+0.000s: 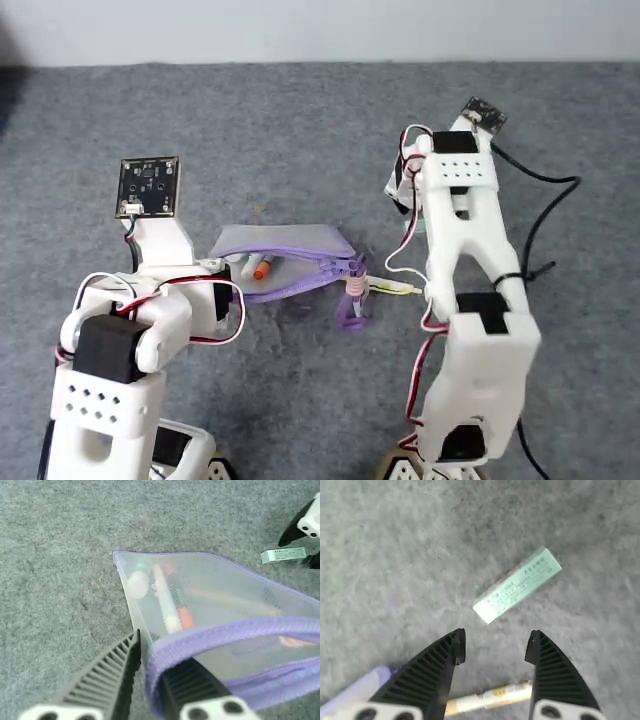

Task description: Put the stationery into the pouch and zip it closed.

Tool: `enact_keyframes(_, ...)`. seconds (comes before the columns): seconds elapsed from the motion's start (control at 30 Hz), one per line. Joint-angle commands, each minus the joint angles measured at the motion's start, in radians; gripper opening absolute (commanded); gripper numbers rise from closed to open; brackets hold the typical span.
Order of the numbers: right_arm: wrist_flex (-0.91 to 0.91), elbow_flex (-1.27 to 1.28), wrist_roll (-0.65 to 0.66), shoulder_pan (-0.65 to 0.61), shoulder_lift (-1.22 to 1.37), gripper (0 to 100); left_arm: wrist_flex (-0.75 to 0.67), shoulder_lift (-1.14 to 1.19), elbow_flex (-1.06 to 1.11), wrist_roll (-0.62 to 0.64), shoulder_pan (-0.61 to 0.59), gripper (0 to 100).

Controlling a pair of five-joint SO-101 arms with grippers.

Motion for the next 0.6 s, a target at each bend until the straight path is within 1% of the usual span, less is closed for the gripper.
enact_keyframes(0.0, -0.007, -0.101, -0.012, 0.024, 0.038, 21.3, 0.0, 0.006, -0.008, 0.012, 0.002, 1)
enact_keyframes(0.2, -0.015, -0.216, -0.008, 0.067, 0.159, 21.3, 0.0, 0.006, -0.004, 0.012, 0.002, 1)
enact_keyframes(0.4, -0.007, -0.331, -0.006, 0.073, 0.298, 21.3, -0.002, 0.006, -0.004, 0.012, 0.002, 1)
enact_keyframes(0.57, -0.007, -0.419, -0.011, 0.11, 0.36, 21.0, 0.0, 0.006, -0.004, 0.012, 0.002, 1)
